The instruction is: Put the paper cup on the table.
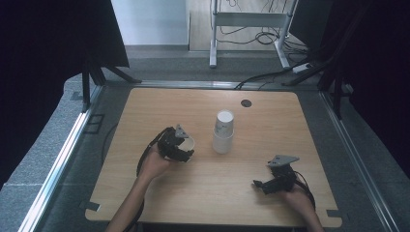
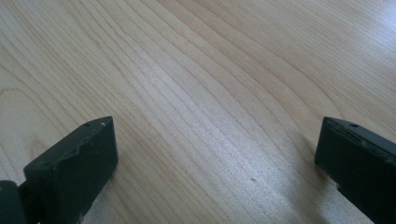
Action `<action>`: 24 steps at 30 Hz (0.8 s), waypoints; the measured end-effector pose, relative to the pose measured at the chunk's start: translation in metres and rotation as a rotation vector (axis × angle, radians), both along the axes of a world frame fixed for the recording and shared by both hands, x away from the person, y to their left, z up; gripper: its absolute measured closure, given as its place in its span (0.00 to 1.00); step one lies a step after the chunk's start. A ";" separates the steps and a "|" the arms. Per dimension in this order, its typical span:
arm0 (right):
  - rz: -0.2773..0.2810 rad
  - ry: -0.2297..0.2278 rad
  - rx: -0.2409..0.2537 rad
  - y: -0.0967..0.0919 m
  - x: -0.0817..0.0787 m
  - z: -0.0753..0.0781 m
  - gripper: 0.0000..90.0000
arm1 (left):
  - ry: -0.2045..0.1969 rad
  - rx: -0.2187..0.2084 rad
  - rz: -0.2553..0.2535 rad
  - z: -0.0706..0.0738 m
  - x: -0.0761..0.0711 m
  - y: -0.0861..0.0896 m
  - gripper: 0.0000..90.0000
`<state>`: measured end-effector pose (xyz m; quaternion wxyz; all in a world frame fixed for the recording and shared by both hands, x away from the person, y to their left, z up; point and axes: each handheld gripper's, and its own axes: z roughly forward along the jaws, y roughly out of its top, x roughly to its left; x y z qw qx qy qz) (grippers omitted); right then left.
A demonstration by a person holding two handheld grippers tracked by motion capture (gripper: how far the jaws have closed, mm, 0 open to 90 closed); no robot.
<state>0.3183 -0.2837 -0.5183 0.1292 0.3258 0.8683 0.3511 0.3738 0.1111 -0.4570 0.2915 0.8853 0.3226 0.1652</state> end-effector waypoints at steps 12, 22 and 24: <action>0.000 0.000 0.000 0.000 0.000 0.000 0.00 | 0.026 -0.062 -0.011 0.000 0.001 0.003 0.13; 0.000 -0.001 0.000 0.000 0.000 0.000 0.00 | 0.007 -0.126 -0.031 0.014 -0.005 0.005 0.09; -0.001 -0.001 0.000 0.000 0.000 0.000 0.00 | -0.002 -0.135 -0.035 0.017 -0.006 0.006 0.09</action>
